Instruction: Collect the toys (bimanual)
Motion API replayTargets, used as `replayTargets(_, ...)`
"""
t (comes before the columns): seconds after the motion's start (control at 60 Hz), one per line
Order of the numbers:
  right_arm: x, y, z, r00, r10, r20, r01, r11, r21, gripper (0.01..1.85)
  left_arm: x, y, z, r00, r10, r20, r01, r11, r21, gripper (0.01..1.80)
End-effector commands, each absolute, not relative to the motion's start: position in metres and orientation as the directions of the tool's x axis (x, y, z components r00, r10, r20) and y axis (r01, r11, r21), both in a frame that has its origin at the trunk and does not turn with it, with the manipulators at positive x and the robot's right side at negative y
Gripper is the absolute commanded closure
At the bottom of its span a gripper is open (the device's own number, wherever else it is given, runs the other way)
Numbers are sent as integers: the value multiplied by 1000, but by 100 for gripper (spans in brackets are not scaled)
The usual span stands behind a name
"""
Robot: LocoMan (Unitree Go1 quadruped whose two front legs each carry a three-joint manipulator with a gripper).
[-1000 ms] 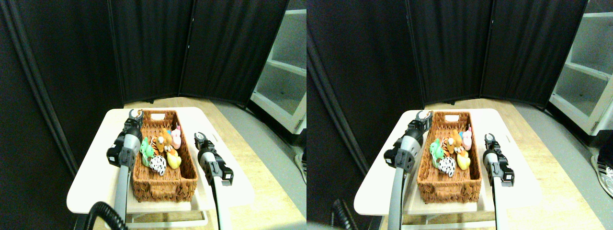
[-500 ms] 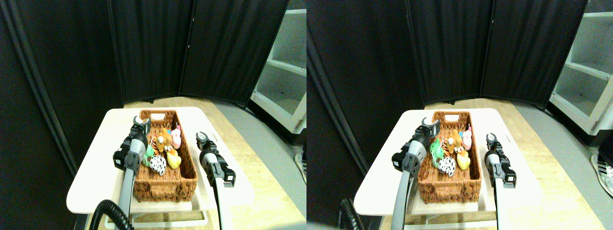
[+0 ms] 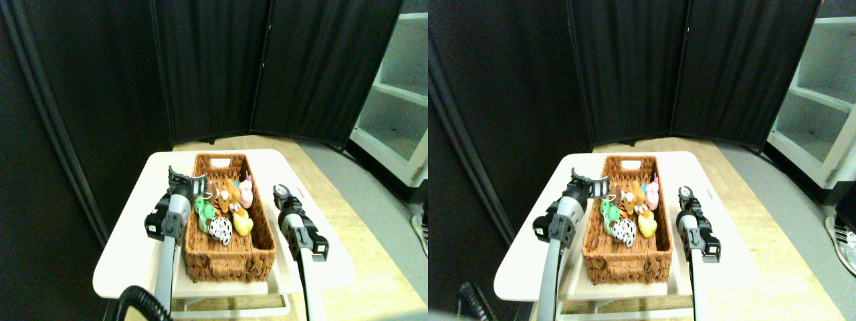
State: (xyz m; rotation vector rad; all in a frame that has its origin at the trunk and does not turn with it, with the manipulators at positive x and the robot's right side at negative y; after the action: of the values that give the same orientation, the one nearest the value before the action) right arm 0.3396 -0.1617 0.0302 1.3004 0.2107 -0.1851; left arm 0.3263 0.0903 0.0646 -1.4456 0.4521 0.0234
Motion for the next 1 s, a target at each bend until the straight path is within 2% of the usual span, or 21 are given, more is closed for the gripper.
replayTargets(0.017, 341, -160, 41, 979, 0, -204, 196, 264, 944, 185, 327, 96, 73, 945, -226, -238, -211, 138, -968, 91)
replayTargets(0.333, 337, -161, 43, 979, -11, -205, 200, 288, 936, 185, 313, 140, 67, 969, -147, -199, -160, 239, -958, 90)
replayTargets(0.383, 337, -160, 43, 978, -10, -207, 201, 288, 936, 185, 310, 147, 63, 977, -108, -182, -149, 261, -954, 87)
replayTargets(0.483, 336, -159, 44, 975, -11, -221, 215, 278, 936, 185, 306, 156, 56, 979, -83, -186, -153, 299, -942, 79)
replayTargets(0.633, 336, -157, 44, 973, -11, -229, 223, 272, 936, 185, 302, 165, 42, 983, -43, -181, -159, 307, -938, 75)
replayTargets(0.8, 335, -157, 44, 975, -5, -224, 217, 269, 938, 185, 301, 168, 27, 990, 24, -136, -137, 294, -946, 61)
replayTargets(0.833, 334, -157, 44, 975, -6, -222, 215, 288, 933, 185, 301, 169, 21, 992, 60, -111, -124, 308, -943, 53)
replayTargets(0.933, 335, -157, 44, 975, 1, -222, 214, 268, 939, 185, 303, 170, 15, 992, 114, -62, -95, 308, -947, 54)
replayTargets(0.967, 335, -157, 44, 976, 3, -220, 210, 279, 937, 185, 303, 169, 14, 989, 146, -38, -82, 309, -947, 61)
replayTargets(0.983, 335, -157, 44, 975, -1, -221, 212, 283, 935, 185, 303, 169, 13, 986, 166, -20, -72, 314, -947, 71)
replayTargets(1.0, 335, -157, 44, 975, -1, -221, 212, 283, 935, 185, 303, 169, 13, 986, 166, -20, -72, 314, -947, 71)
